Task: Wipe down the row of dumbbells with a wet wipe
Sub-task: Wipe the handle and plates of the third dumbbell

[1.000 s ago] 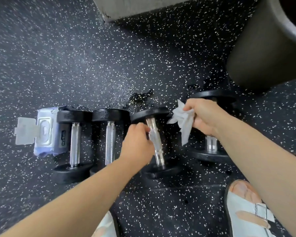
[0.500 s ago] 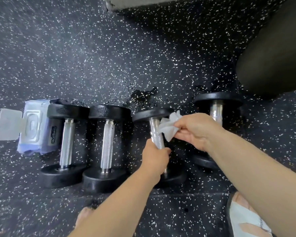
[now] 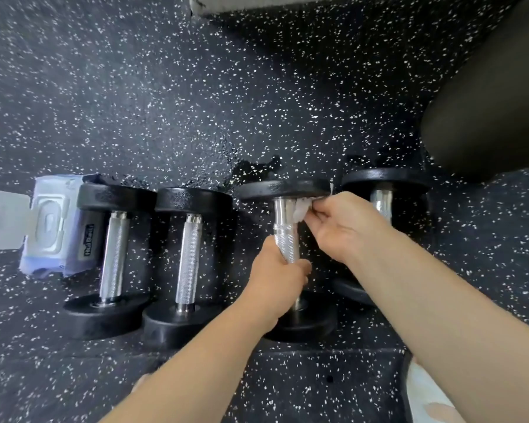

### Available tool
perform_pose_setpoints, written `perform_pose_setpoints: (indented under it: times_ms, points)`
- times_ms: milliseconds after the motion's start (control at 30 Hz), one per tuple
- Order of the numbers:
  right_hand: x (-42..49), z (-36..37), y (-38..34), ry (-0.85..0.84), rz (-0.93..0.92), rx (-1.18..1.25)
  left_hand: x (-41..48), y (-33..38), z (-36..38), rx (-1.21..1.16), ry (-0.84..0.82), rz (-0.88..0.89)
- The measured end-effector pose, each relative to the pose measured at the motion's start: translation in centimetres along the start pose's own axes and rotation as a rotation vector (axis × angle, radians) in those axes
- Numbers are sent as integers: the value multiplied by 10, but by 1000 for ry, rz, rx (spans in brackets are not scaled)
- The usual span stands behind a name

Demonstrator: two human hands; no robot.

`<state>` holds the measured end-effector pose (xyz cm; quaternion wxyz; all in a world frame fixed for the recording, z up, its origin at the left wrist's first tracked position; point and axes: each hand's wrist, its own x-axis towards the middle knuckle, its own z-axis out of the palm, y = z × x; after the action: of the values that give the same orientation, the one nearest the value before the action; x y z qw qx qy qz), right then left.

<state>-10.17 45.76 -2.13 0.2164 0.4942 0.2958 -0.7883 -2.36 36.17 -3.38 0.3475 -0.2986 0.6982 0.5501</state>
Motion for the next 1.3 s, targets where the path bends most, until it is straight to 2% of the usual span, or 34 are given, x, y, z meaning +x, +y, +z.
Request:
perform_pose_setpoints:
  times_ms: [100,167,333,500,600,700,867,1033,1133,1233,1300]
  points:
    - [-17,2,-9,-67,-39,-44,3,0,-2,14,52,11]
    - [-20,4,-10,-76,-21,-88,1,-3,-3,-33,31,-8]
    - [6,-1,1,24,114,-160,-2,-7,-7,-156,-123,-48]
    - [22,-13,14,-90,195,-212,0,3,-8,-282,-359,-81]
    - [15,-16,12,-70,160,-287,-1,8,-5,-395,-436,-133]
    - [2,-18,7,1,82,-215,4,5,-5,-397,-393,-162]
    - [-7,-14,-5,-7,60,-207,9,-2,-7,-434,-295,-195]
    - [21,-11,17,92,94,-224,7,1,-8,-462,-389,-220]
    - [31,-21,17,145,-51,-302,13,-2,-7,-453,-415,-243]
    - [26,-34,6,259,-252,-455,25,-11,-7,-420,-357,-274]
    - [17,-40,-4,264,-351,-496,32,-17,-9,-408,-323,-304]
